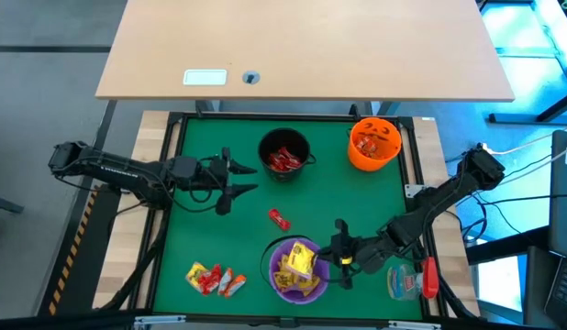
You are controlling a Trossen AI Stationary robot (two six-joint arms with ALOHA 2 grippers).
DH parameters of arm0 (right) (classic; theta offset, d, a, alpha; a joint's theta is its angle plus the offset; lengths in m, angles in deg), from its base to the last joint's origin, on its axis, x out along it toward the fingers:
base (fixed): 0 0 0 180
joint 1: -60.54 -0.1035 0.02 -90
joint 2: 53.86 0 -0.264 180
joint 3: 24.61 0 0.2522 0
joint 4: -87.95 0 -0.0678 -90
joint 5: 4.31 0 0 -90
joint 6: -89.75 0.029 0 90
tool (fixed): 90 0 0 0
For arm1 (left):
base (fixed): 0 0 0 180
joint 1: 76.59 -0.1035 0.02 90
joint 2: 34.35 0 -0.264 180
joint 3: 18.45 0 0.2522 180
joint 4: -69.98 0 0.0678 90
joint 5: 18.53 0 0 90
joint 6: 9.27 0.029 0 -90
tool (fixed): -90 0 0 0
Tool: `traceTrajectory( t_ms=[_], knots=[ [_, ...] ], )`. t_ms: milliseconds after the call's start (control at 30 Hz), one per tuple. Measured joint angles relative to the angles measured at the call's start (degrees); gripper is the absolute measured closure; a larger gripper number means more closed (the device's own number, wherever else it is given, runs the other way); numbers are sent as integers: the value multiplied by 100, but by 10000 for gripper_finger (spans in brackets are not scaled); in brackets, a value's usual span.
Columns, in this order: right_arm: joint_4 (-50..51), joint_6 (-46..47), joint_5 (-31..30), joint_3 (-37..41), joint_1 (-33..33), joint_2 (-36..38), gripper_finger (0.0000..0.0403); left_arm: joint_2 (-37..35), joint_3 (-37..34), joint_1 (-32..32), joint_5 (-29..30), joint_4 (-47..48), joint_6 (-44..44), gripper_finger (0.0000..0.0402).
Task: Sort candy
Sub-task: Put the yellow candy into the purple bucket, then put the red candy into the black bucket
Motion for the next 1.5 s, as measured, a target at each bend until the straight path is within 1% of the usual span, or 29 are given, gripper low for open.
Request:
traceTrajectory(
  t_ms=[200, 300, 367, 467, 600, 733, 867, 967, 1067, 1200, 1433, 1500],
  knots=[
    [164, 81, 9, 0, 15, 0, 403, 0, -1, 124, -556, 19, -364, 208],
    [171, 81, 53, 0, 42, 0, 402, 1, -1, 240, -585, 51, -378, 207],
    [168, 80, 53, 0, 44, -1, 394, 57, -1, 278, -577, 31, -383, 207],
    [154, 80, 55, 0, 42, 0, 364, 200, -5, 306, -585, 43, -405, 207],
    [87, 81, 26, 0, 39, -1, 300, 544, -5, 360, -613, 32, -426, 207],
    [12, -17, -161, -21, 39, 11, 241, 963, -5, 368, -961, 15, -404, 207],
    [42, -474, -443, -283, 39, 69, 211, 1378, -5, 367, -1309, 25, -87, 207],
    [100, -883, -836, -591, 39, 111, 206, 1654, -5, 367, -1422, 127, 320, 207],
    [421, -1272, -1250, -881, 39, 127, 206, 1967, -5, 367, -1438, 170, 597, 207],
    [660, -1424, -1779, -1108, 39, 129, 205, 2380, 47, 367, -1441, 247, 786, 204],
    [678, -1294, -1909, -1123, 39, 131, 205, 3250, 584, 367, -1486, 339, 1121, 177],
    [678, -1247, -1910, -1123, 39, 131, 205, 3521, 818, 349, -1483, 615, 1246, 170]
  ],
)
